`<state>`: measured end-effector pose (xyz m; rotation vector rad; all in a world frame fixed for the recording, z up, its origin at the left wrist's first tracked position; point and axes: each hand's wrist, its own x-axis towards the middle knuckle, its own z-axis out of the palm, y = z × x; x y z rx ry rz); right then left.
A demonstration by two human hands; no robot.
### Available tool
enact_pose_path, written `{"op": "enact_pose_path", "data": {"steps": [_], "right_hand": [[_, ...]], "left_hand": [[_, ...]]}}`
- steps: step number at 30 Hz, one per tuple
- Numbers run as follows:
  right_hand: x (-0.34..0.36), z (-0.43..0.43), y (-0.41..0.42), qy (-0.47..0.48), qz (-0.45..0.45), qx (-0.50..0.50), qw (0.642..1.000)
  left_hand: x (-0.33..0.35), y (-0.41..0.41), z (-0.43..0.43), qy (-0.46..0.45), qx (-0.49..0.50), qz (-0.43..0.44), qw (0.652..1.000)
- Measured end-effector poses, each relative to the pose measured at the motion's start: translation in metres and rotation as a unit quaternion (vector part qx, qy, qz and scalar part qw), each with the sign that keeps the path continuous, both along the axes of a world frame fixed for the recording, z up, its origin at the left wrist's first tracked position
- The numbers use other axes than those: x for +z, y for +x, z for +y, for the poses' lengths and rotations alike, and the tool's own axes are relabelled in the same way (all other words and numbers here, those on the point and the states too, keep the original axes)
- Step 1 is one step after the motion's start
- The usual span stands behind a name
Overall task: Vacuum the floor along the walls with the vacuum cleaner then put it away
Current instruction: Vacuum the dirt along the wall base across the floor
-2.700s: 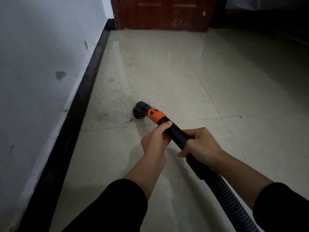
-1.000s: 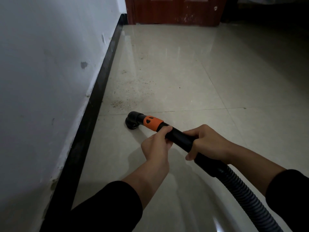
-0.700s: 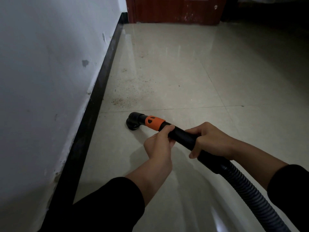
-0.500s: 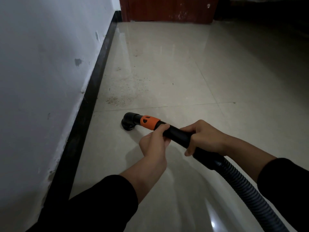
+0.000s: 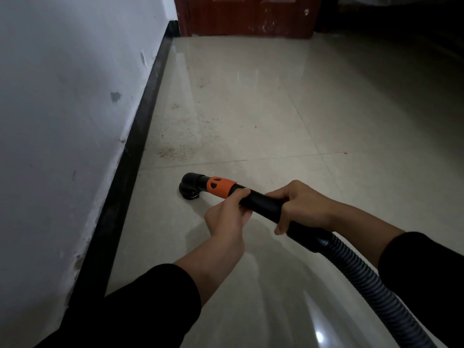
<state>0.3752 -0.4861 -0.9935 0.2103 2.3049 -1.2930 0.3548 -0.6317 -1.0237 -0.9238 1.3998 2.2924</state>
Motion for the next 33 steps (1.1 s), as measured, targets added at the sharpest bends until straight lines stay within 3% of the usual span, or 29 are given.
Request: {"op": "enact_pose_path", "data": {"steps": [33], "right_hand": [[-0.030,-0.092,-0.067,0.019,0.053,0.004,0.998]], "left_hand": [[-0.018,-0.064,-0.077,-0.030,0.091,0.029,0.995]]}}
